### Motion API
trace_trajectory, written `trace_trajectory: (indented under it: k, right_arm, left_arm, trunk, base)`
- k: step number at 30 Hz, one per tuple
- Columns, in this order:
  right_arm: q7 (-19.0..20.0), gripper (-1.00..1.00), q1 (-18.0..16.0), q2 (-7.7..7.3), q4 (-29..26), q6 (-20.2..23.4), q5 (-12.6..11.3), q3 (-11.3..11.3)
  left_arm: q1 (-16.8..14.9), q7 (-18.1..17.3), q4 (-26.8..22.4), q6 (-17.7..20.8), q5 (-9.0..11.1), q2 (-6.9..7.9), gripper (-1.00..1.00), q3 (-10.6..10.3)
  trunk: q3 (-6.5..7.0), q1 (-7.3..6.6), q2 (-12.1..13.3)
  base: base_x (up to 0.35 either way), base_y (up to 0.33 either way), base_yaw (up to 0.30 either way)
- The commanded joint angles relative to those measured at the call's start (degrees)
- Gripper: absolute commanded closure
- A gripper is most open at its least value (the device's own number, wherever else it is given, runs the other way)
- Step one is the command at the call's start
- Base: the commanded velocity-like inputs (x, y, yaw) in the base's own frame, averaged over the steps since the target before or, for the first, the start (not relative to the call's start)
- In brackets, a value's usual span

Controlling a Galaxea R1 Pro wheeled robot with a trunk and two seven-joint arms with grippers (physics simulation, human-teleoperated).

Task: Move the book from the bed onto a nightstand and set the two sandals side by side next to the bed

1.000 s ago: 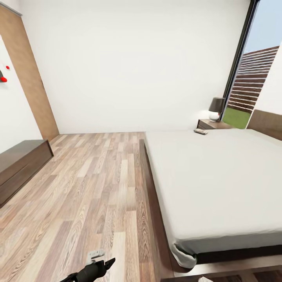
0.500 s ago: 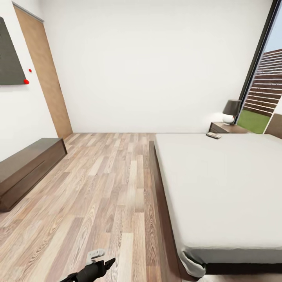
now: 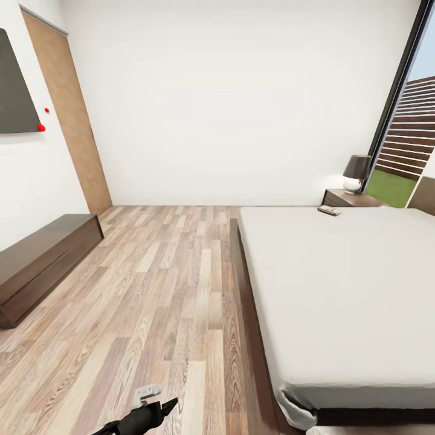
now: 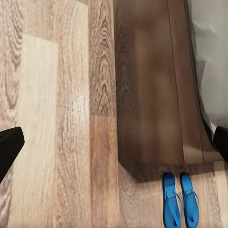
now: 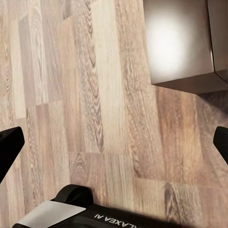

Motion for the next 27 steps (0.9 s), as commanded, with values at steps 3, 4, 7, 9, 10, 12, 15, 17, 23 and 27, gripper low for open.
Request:
trace_trajectory:
  k: [3,4,7,9,10,12,15,17,23,27]
  right_arm:
    - [0.2,-1.00,0.0,-0.11,0.0,0.1,0.5,-0.5]
    - [0.2,-1.00,0.0,-0.15,0.0,0.1,0.5,-0.5]
    - [0.2,-1.00,0.0,-0.15,0.0,0.1,0.5,-0.6]
    - [0.2,-1.00,0.0,-0.15,0.1,0.1,0.5,-0.6]
    - [0.2,-1.00,0.0,-0.14,0.1,0.1,0.5,-0.5]
    - [0.2,-1.00,0.0,-0.14,0.1,0.1,0.5,-0.5]
    - [0.2,-1.00,0.0,-0.12,0.0,0.1,0.5,-0.5]
    - [0.2,-1.00,0.0,-0.12,0.1,0.1,0.5,-0.5]
    - [0.2,-1.00,0.0,-0.11,0.0,0.1,0.6,-0.5]
    - [0.2,-1.00,0.0,-0.12,0.1,0.1,0.6,-0.5]
  left_arm:
    - [0.0,-0.2,0.1,-0.2,0.0,0.01,-1.00,0.0]
    - [0.0,-0.2,0.1,-0.2,0.0,0.01,-1.00,0.0]
    - [0.0,-0.2,0.1,-0.2,0.0,0.01,-1.00,0.0]
    - [0.0,-0.2,0.1,-0.2,0.0,0.01,-1.00,0.0]
    - [0.0,-0.2,0.1,-0.2,0.0,0.01,-1.00,0.0]
    - [0.0,-0.2,0.1,-0.2,0.0,0.01,-1.00,0.0]
    - [0.0,-0.2,0.1,-0.2,0.0,0.01,-1.00,0.0]
    - [0.0,-0.2,0.1,-0.2,0.0,0.01,-1.00,0.0]
    - [0.0,-0.2,0.1,-0.2,0.0,0.01,-1.00,0.0]
    - [0.0,-0.2,0.1,-0.2,0.0,0.01,-1.00,0.0]
  trunk:
    - [-0.05,-0.01,0.0]
    - [-0.05,-0.01,0.0]
    - [-0.05,-0.01,0.0]
    - [0.13,-0.23,0.4]
    - [0.31,-0.45,0.8]
    - [0.67,-0.89,1.6]
    - [1.20,-1.54,2.8]
    - [1.56,-1.98,3.6]
    - [1.56,-1.98,3.6]
    - [1.56,-1.98,3.6]
  base:
    - [0.000,0.000,0.000]
    - [0.000,0.000,0.000]
    - [0.000,0.000,0.000]
    - [0.000,0.000,0.000]
    - [0.000,0.000,0.000]
    - [0.000,0.000,0.000]
    - [0.000,0.000,0.000]
    - [0.000,0.000,0.004]
    - [0.000,0.000,0.223]
    - [0.000,0.000,0.283]
